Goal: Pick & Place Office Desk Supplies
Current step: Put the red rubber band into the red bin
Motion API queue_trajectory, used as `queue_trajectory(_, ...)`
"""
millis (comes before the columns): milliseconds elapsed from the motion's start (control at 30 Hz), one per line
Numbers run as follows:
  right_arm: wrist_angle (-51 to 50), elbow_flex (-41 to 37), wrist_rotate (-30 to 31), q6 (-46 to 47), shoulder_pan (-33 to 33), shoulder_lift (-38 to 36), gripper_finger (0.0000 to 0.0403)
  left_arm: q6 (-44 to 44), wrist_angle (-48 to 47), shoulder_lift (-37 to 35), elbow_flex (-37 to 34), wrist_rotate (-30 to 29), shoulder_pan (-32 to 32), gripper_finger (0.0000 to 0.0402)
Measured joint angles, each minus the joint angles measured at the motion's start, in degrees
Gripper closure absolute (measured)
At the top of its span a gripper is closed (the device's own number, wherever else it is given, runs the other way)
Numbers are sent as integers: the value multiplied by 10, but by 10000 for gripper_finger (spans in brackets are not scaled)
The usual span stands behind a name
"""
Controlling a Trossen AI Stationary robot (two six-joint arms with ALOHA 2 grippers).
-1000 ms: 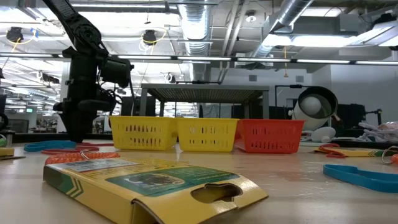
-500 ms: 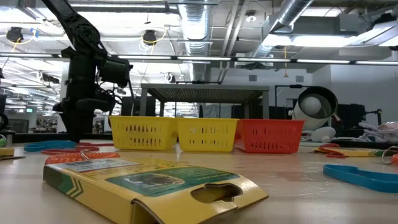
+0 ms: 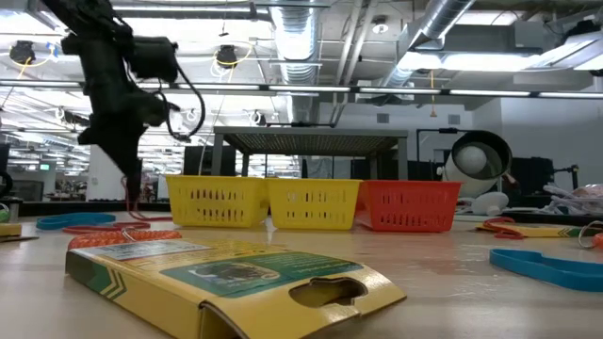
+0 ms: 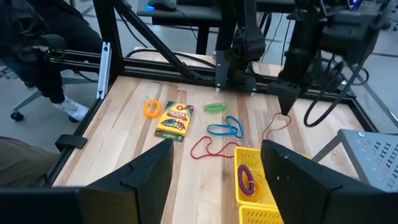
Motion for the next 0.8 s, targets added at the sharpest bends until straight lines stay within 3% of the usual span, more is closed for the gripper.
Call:
queue_trajectory(300, 4, 0, 0, -2, -1, 0, 168, -11, 1, -67, 3, 27, 0, 401)
queue_trajectory(800, -28, 0, 13, 3, -36, 0, 168, 11, -20, -123, 86, 73, 0, 401)
